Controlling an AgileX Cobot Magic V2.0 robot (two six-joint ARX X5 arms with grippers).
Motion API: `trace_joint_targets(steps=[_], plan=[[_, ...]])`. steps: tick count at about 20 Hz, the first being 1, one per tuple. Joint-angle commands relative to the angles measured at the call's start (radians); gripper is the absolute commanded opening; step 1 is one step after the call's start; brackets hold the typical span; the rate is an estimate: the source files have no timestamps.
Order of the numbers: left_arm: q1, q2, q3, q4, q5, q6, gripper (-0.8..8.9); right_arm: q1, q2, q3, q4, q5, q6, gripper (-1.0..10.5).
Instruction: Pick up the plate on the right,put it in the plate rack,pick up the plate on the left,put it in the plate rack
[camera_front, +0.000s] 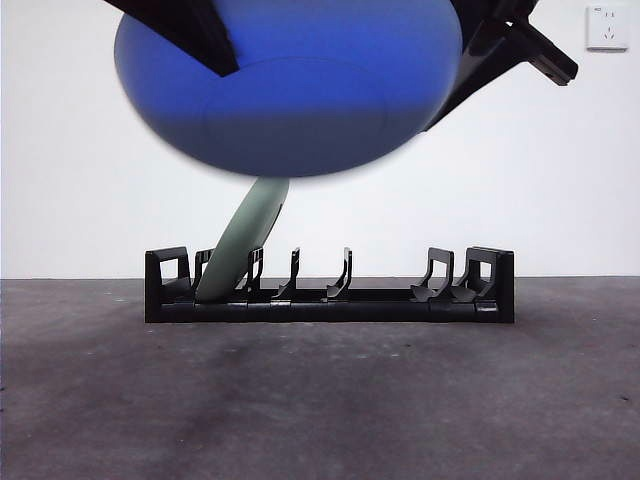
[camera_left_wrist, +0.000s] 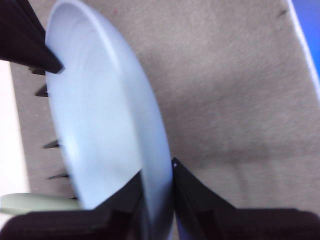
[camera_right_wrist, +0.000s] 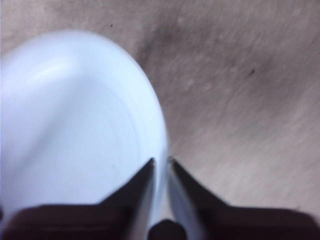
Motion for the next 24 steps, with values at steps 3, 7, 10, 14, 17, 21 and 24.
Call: trace_joint_targets(steps=[3,7,10,14,17,21,24], plan=[[-0.004,0.010,-0.012,-0.015,0.065,-0.086,-0.09,-0.010,-0.008,0.050,0.033,0.009,-0.035,4.1],[0.026,0.010,-0.012,0.056,0.134,-0.251,-0.09,-0.010,-0.071,0.194,0.011,0.217,-0.042,4.1],[0.095,0.011,-0.012,0.263,0.220,-0.450,-0.09,-0.010,-0.178,0.305,0.004,0.398,-0.045,4.1],[0.194,0.030,-0.012,0.599,0.243,-0.714,-0.09,-0.010,-0.338,0.341,-0.031,0.447,-0.054,4.1],[0.267,0.085,-0.011,0.780,0.238,-0.829,-0.09,-0.007,-0.421,0.341,-0.118,0.446,-0.066,4.1],[0.334,0.204,0.032,0.862,0.227,-0.882,-0.09,-0.006,-0.467,0.340,-0.246,0.399,-0.065,4.1],[0.357,0.299,0.108,0.864,0.204,-0.882,-0.09,-0.006,-0.480,0.340,-0.299,0.384,-0.066,4.1]])
